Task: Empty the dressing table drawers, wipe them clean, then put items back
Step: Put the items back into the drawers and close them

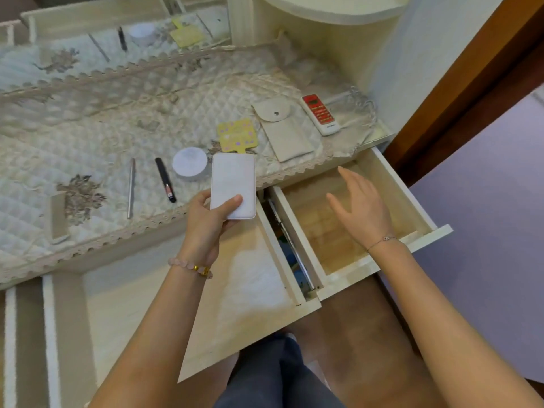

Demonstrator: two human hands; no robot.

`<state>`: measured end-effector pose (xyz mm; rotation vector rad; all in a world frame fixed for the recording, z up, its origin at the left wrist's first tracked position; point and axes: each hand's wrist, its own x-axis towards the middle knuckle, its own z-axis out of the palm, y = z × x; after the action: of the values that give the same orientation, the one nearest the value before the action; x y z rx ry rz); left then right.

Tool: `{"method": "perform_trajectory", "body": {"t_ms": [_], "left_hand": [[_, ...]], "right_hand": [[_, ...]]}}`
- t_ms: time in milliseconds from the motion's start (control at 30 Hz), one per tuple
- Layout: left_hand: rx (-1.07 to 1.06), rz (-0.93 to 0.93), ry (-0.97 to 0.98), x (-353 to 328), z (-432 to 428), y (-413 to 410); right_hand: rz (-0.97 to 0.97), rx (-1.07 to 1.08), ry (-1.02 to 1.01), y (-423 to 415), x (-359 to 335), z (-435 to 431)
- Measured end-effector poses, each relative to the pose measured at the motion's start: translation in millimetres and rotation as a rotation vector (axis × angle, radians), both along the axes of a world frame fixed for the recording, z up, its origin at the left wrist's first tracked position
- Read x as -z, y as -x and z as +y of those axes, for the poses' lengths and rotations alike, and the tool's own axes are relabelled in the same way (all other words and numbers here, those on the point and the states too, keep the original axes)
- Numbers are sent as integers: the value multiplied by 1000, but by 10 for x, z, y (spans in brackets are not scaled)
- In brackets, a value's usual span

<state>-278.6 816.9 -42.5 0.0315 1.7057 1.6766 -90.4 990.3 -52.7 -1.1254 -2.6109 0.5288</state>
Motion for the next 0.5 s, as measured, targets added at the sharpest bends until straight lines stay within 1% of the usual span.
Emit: {"method": "perform_trajectory", "body": {"t_ms": [167,333,500], "left_hand": [[16,-5,26,61,397,161],[17,-17,45,141,751,384],[-4,-31,34,242,1017,573]], "right_hand": [[3,8,27,198,64,411],[7,41,75,574,157,915],[139,138,231,1048,212,1467]]}}
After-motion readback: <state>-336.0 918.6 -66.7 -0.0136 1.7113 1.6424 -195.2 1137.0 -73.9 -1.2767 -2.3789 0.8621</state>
